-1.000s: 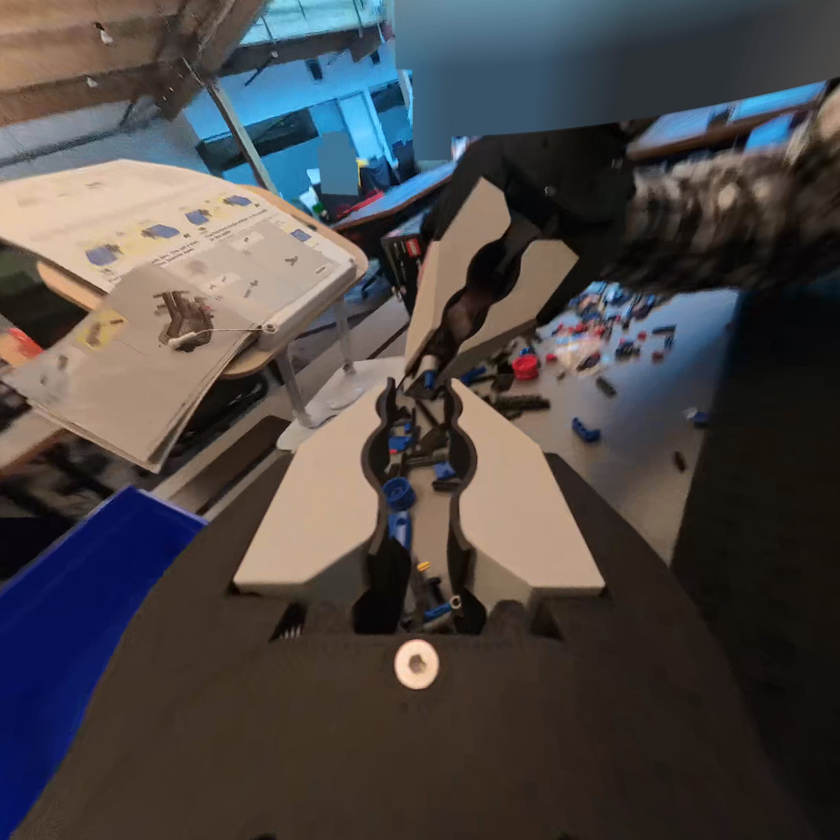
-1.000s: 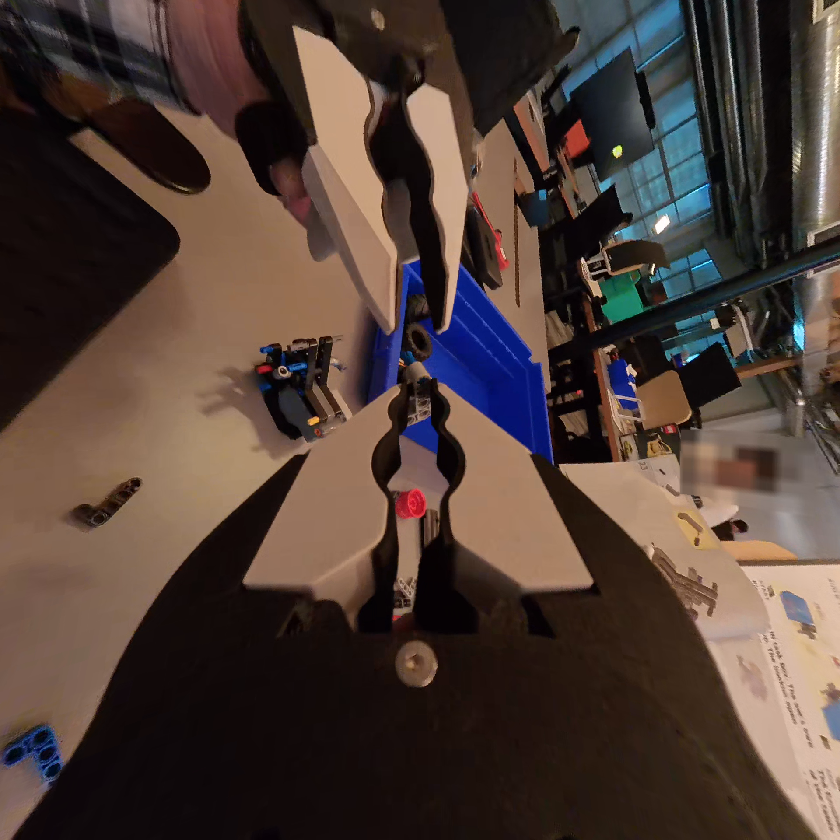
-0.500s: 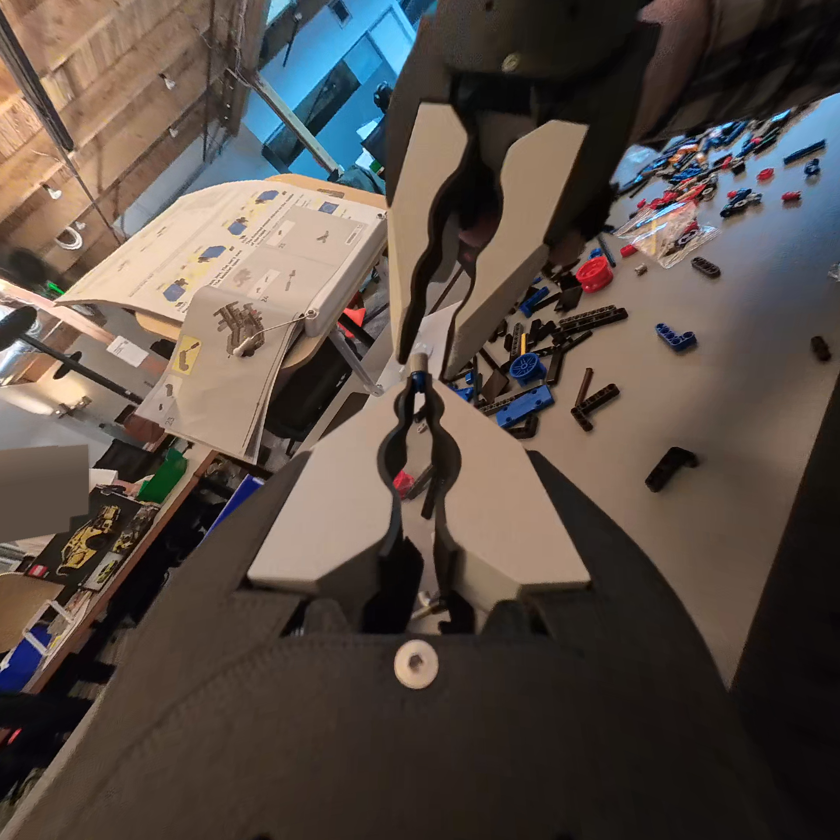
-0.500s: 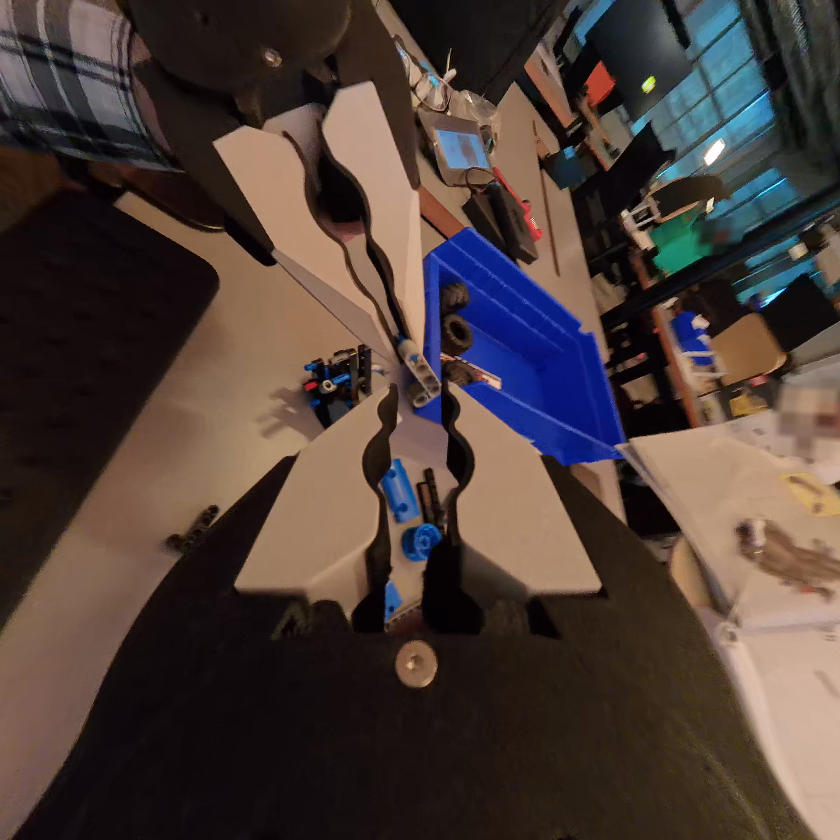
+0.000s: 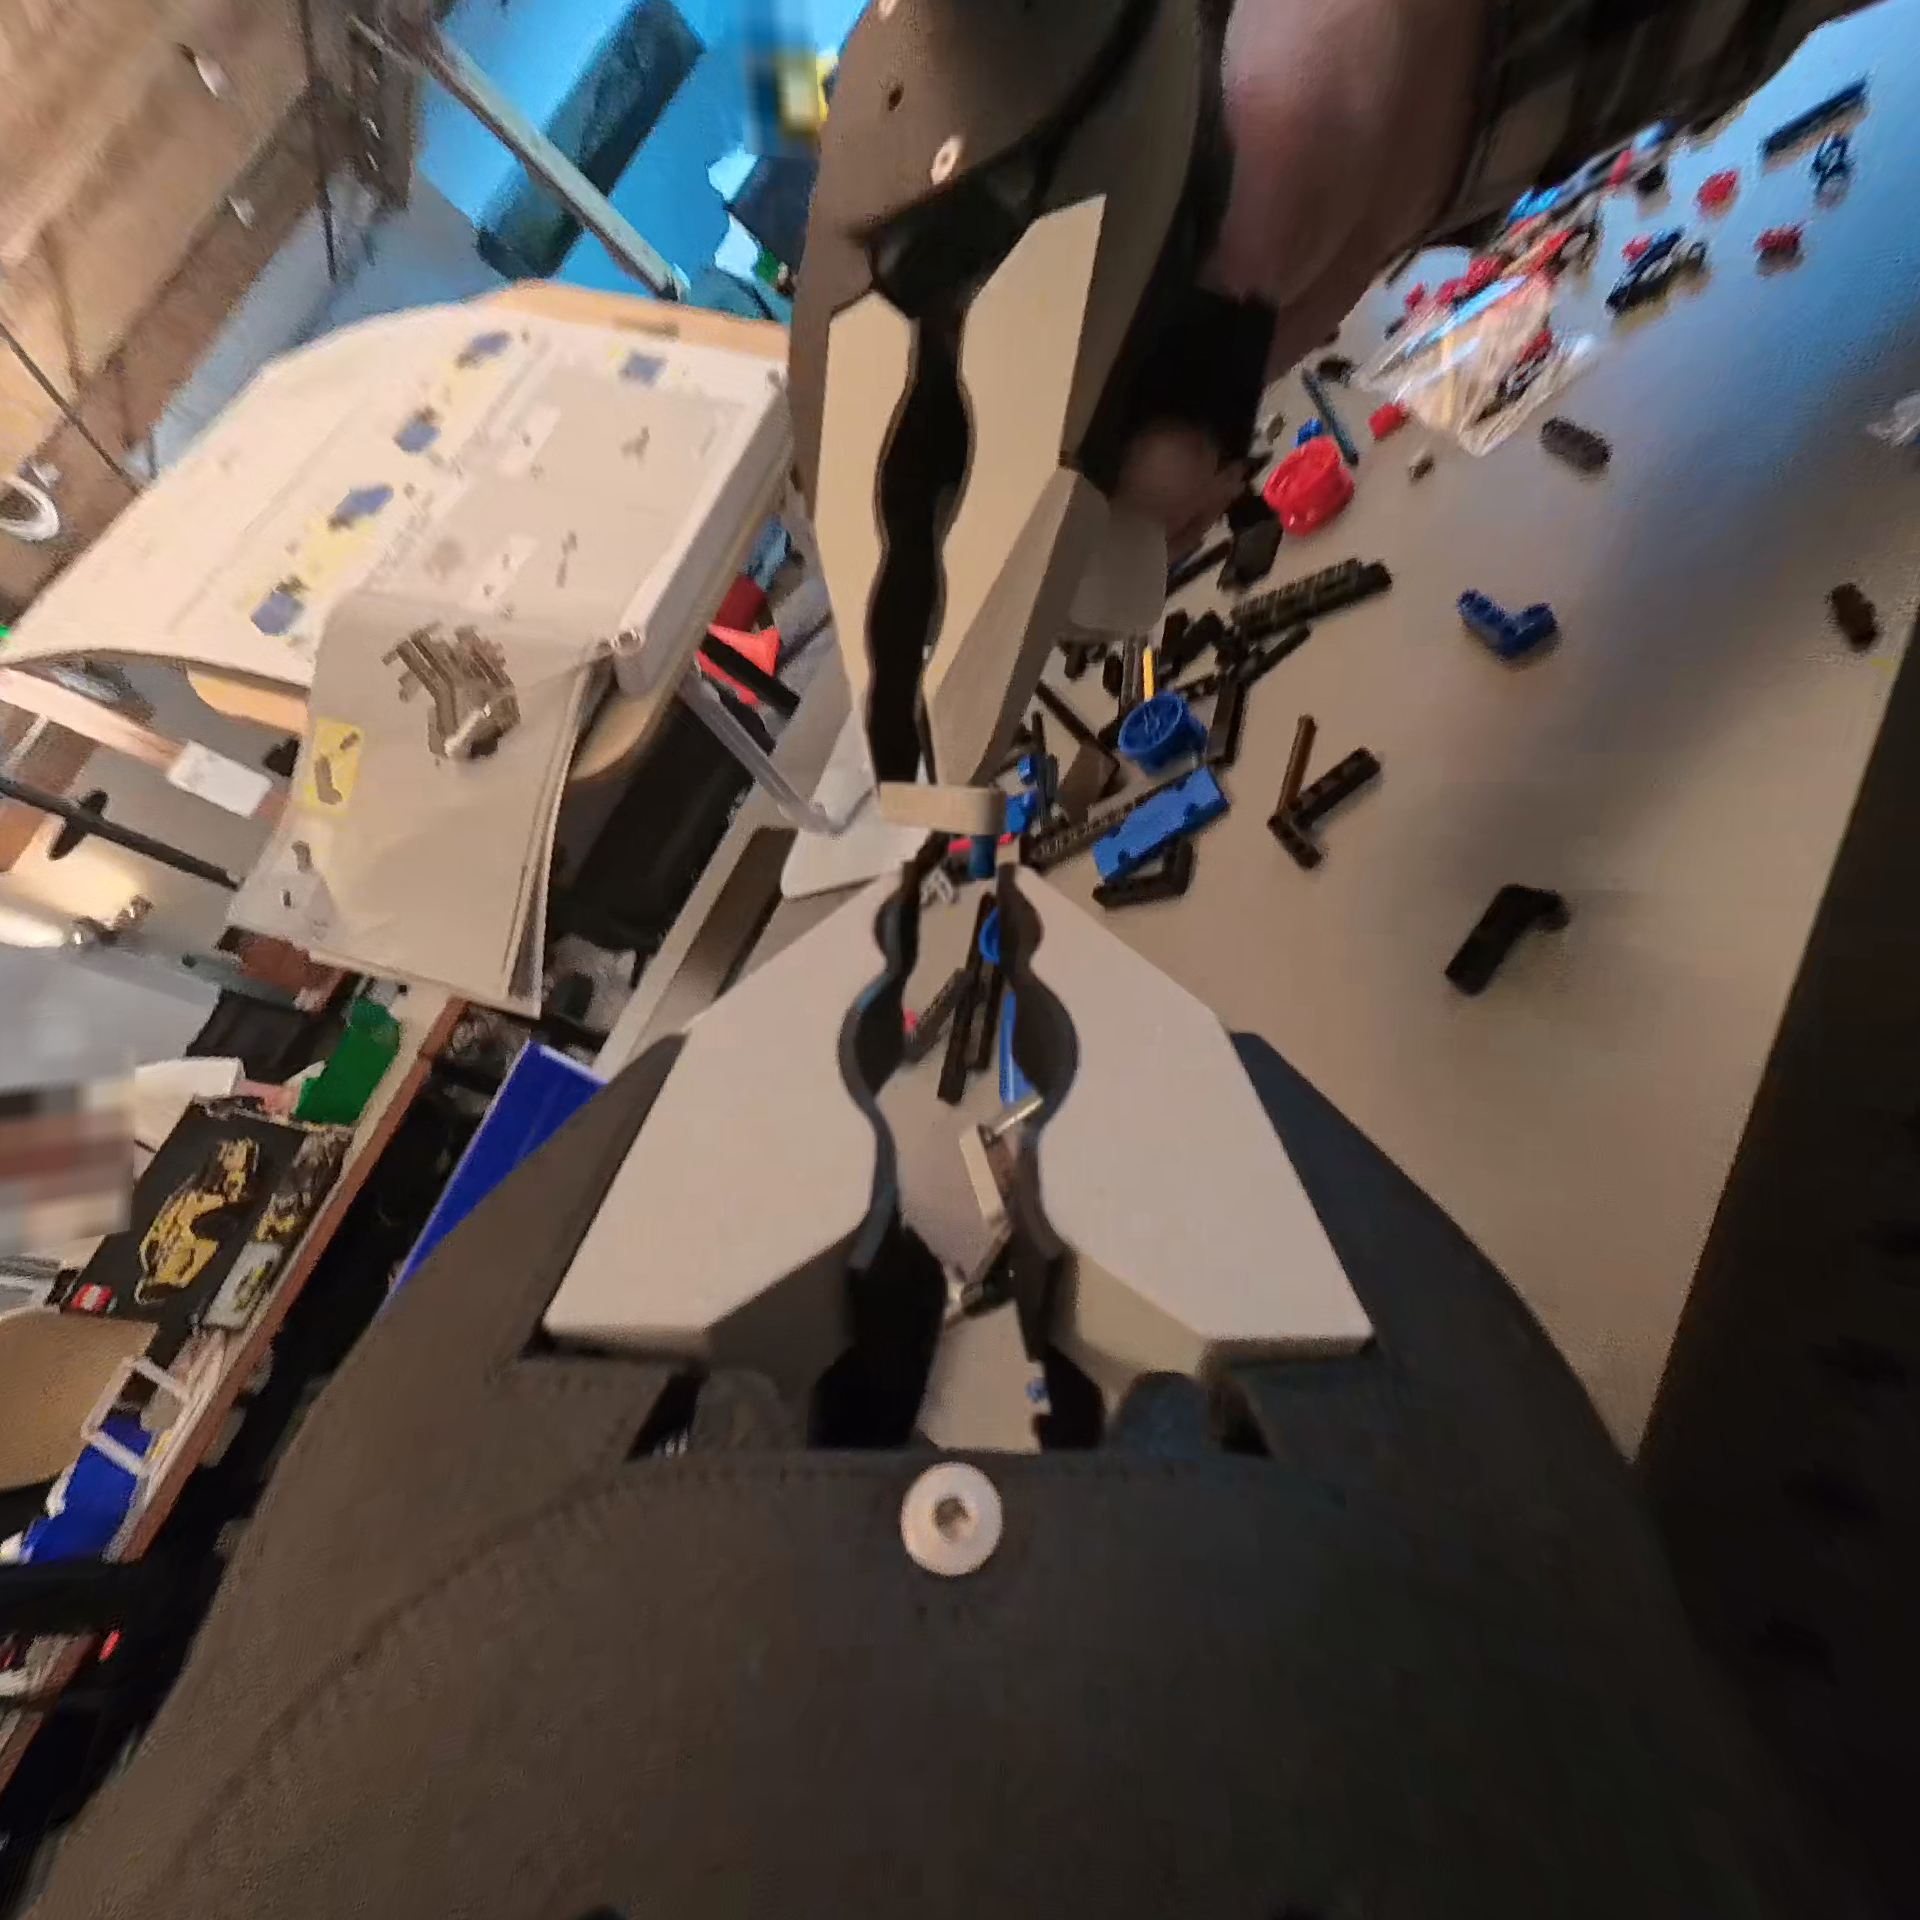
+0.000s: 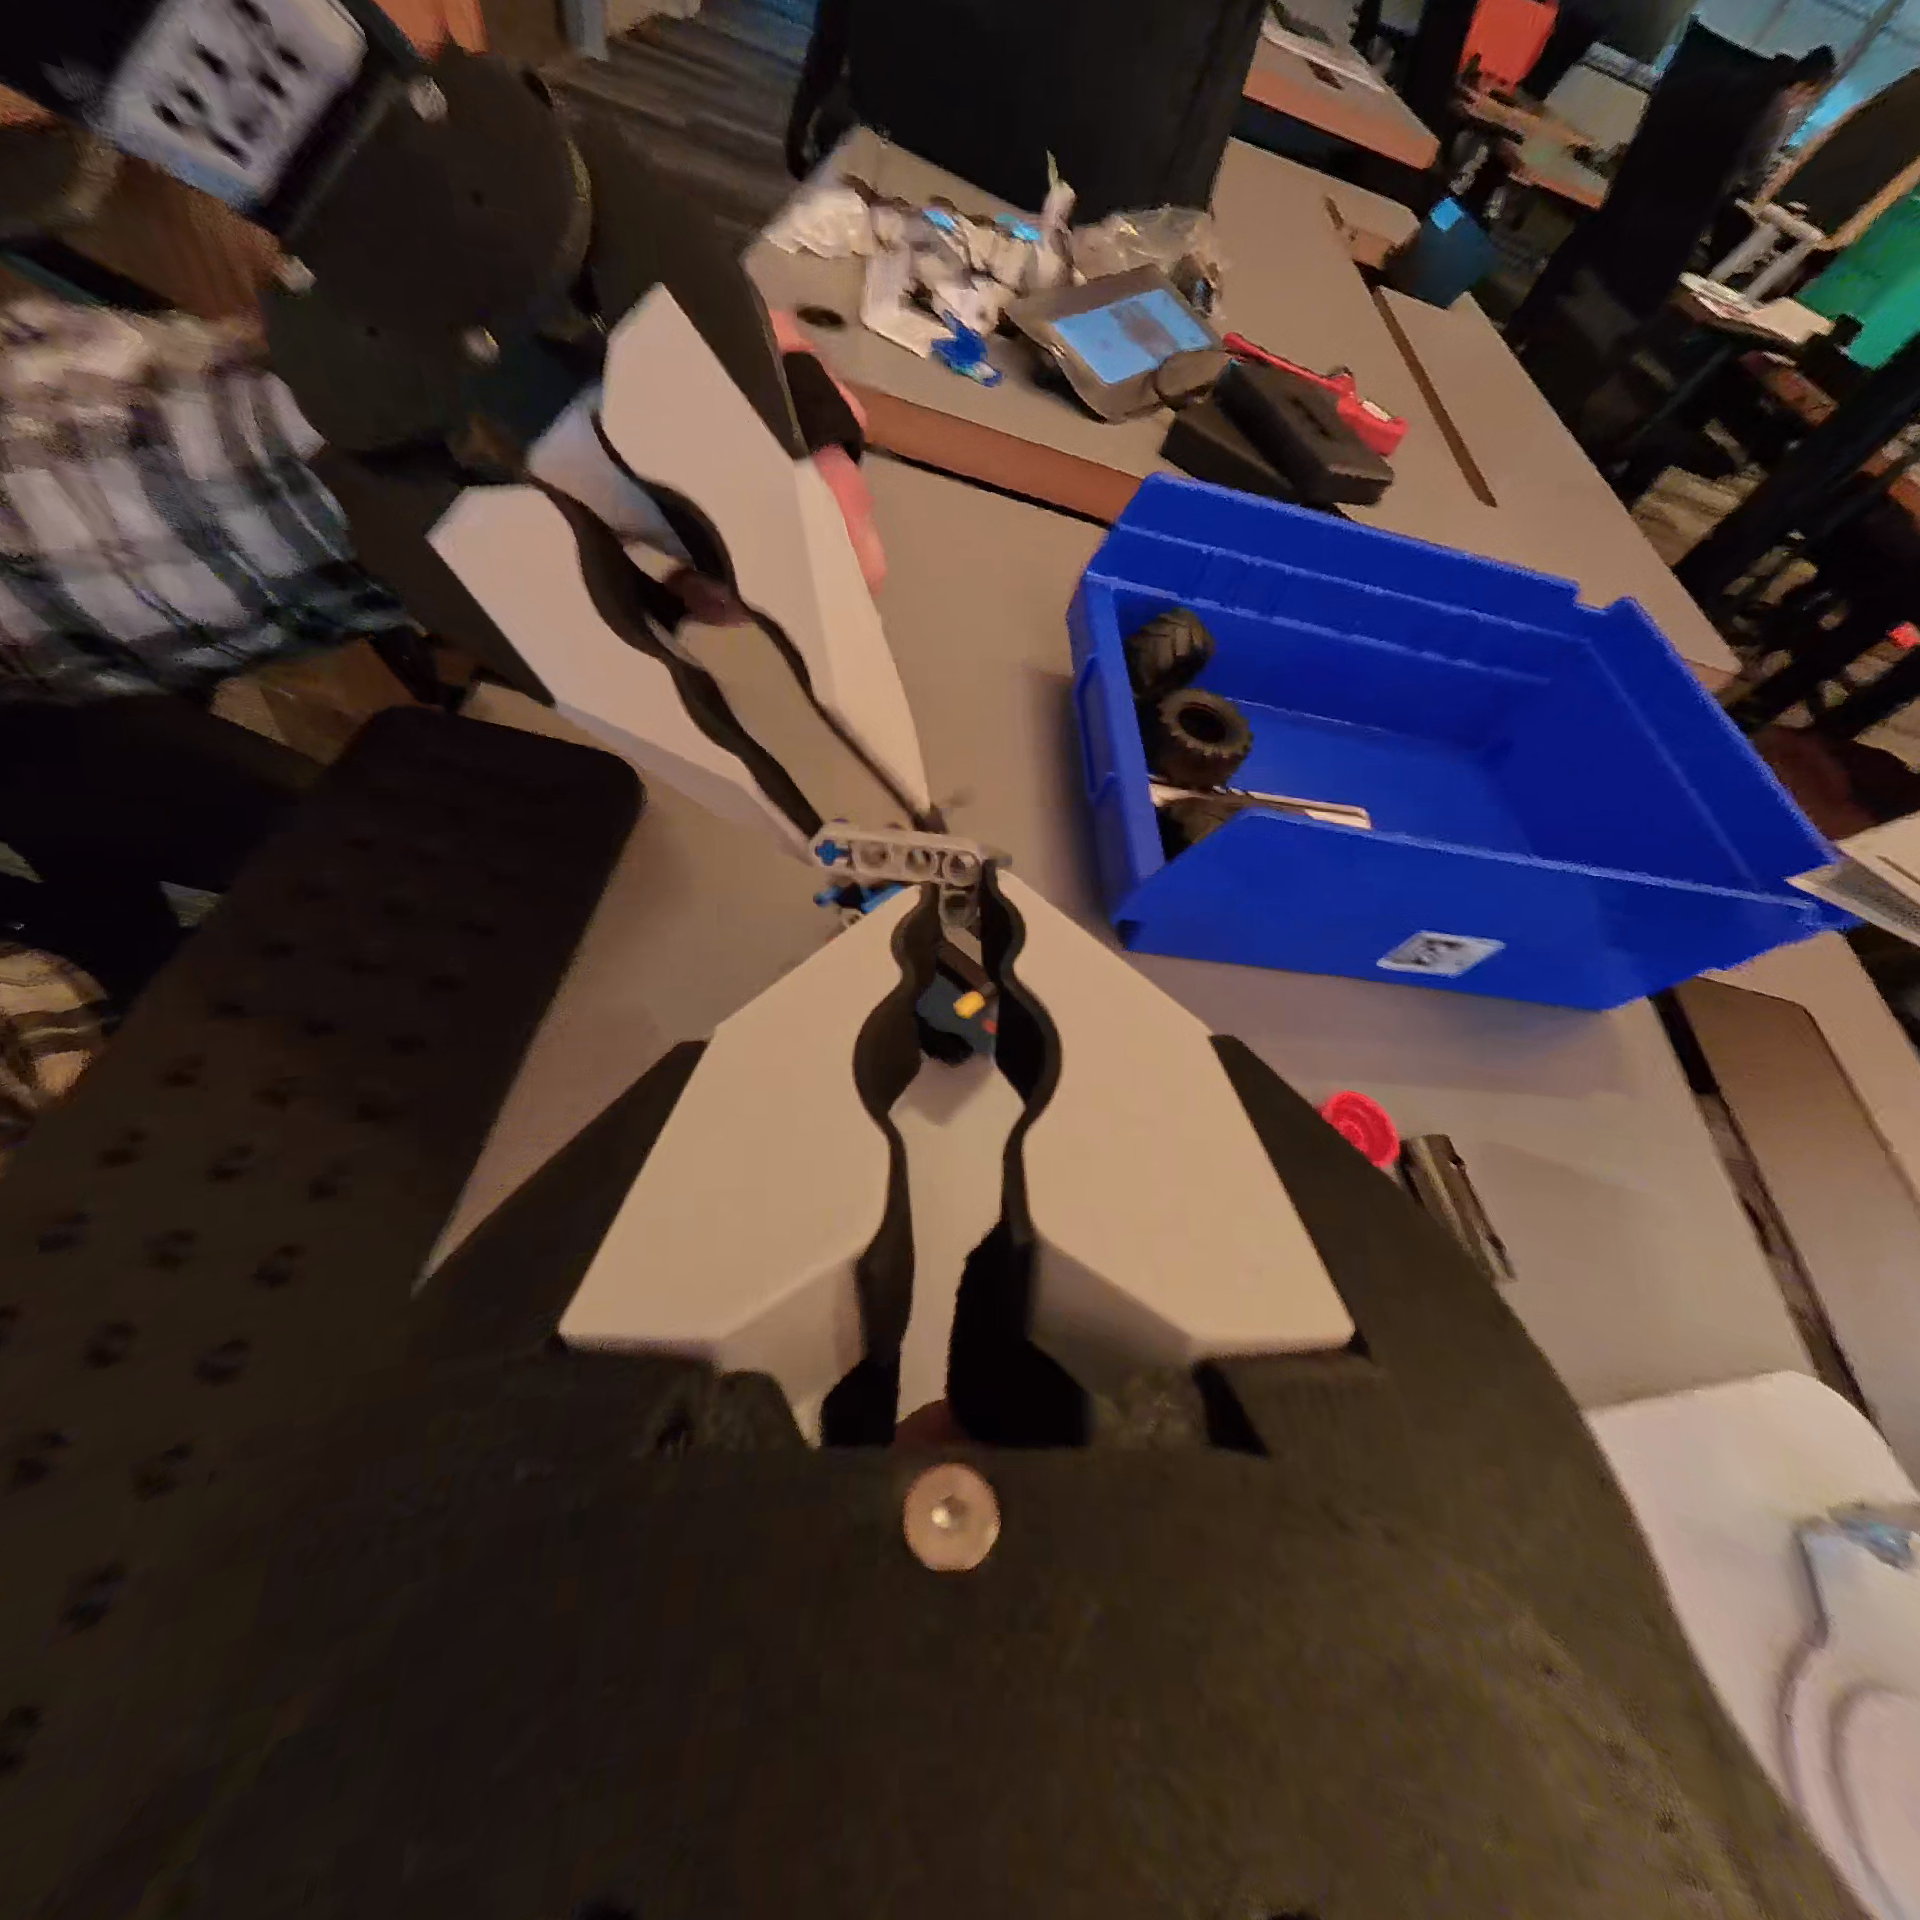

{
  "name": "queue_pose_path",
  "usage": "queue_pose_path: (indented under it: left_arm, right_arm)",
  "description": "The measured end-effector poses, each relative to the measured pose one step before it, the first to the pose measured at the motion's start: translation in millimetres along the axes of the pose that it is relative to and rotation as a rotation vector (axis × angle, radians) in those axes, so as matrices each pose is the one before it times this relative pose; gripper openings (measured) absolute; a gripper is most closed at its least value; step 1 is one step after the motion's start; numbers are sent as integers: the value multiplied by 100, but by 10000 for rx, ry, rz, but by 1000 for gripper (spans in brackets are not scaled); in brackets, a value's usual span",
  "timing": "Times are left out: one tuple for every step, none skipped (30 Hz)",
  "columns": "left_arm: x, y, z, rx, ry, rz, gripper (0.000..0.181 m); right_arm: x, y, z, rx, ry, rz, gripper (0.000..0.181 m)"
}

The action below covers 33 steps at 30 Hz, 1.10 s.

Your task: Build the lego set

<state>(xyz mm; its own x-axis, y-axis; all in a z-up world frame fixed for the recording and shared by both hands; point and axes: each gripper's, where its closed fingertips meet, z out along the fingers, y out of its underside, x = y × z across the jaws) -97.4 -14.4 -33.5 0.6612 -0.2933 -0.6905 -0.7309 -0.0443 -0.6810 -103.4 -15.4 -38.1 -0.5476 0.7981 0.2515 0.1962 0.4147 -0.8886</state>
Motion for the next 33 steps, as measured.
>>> queue_pose_path:
  left_arm:
    - [-347, 717, -109, -268, 42, -216, 22]
    - [-3, 665, 63, -274, 278, -377, 27]
    - [-117, 771, 85, -306, 271, -418, 32]
    - [-271, 760, 60, -276, 141, -239, 35]
    - [-180, 758, 92, -309, 190, -222, 37]
    - [-15, 716, 208, -342, 313, -356, 41]
    - [-20, 568, 269, -304, 254, -299, 45]
    - [174, 345, 282, -216, 237, -180, 50]
    - [426, 81, 263, -109, 322, -249, 55]
    - [220, 23, 306, -88, 157, -292, 59]
    - [-7, 301, 338, -204, -29, -138, 62]
    - [-40, 592, 309, -336, -73, -14, 64]
    - [-96, 618, 286, -335, -54, -131, 66]
    - [-173, 470, 251, -255, -53, -237, 68]
    - [108, 266, 200, -128, 94, -168, 70]
    - [146, 140, 145, -75, 106, -163, 70]
    - [-35, 71, 117, -65, -27, -129, 70]
    - [215, 20, 85, -49, 103, -75, 70]
    - [314, -12, 63, -54, 165, -105, 72]
    - [-52, -47, 62, -24, -55, -62, 74]
    - [-147, -134, 48, 49, -130, -23, 74]
    - [-48, -81, 95, 19, -50, -103, 74]
    - [-254, 26, 87, -52, -216, -57, 73]
    - [-257, 184, 89, -133, -270, 97, 74]
    - [-80, 245, 103, -157, -154, 71, 75]
    - [-209, 105, 85, -64, -203, -49, 74]
    - [-319, 5, 29, 25, -228, -100, 74]
    - [4, 63, 54, 4, -40, -82, 74]
    - [90, 151, 102, -56, 6, -75, 74]
    - [-167, 137, 102, -58, -195, 6, 72]
    - [-78, 137, 101, -67, -184, 138, 72]
    - [-41, -83, -21, 35, -194, 175, 71]
    - [-340, -292, -167, 143, -379, 98, 68]
  right_arm:
    - [457, 578, 102, -262, 369, -236, 6]
    - [382, 696, 184, -297, 362, -312, 6]
    - [184, 537, 183, -171, 229, -136, 6]
    - [59, 482, 240, -129, 123, 85, 6]
    - [63, 432, 287, -68, 155, 108, 6]
    - [63, 439, 304, -75, 182, 68, 6]
    - [21, 385, 322, -76, 174, 40, 6]
    - [7, 293, 295, -48, 183, 24, 6]
    - [-63, 178, 213, -44, 157, -34, 6]
    - [-187, 328, 345, -119, 113, -104, 6]
    - [-147, 342, 363, -113, 124, -100, 6]
    - [-198, 359, 402, -96, 44, -11, 6]
    - [-299, 372, 287, -160, -86, 63, 6]
    - [-189, 326, 301, -114, -9, 55, 6]
    - [-77, 316, 292, -109, 48, 25, 6]
    - [-138, 291, 279, -104, -12, 30, 7]
    - [-64, 177, 229, -40, 36, 46, 6]
    - [-50, 92, 154, -2, 66, 35, 7]
    - [-64, 42, 136, 11, 43, 12, 7]
    - [41, 86, 92, -19, 95, 7, 7]
    - [119, -3, 54, 34, 99, 65, 7]
    - [63, 98, 85, -22, 39, 137, 7]
    - [-43, 145, 100, -38, -9, 95, 7]
    - [-20, -40, -7, 44, 23, 33, 7]
    - [-33, -57, 33, 69, 37, 22, 7]
    - [-26, 40, 95, -2, 49, -5, 7]
    - [53, -24, 69, 13, 67, -7, 7]
    - [116, -124, 5, 63, 74, 34, 7]
    - [94, -129, -4, 73, 46, 49, 7]
    - [147, -91, -17, 45, 84, 19, 7]
    - [153, -146, -65, 86, 81, 4, 7]
    - [63, -107, -115, 61, 42, 14, 7]
    - [46, -115, -109, 56, 50, -13, 6]
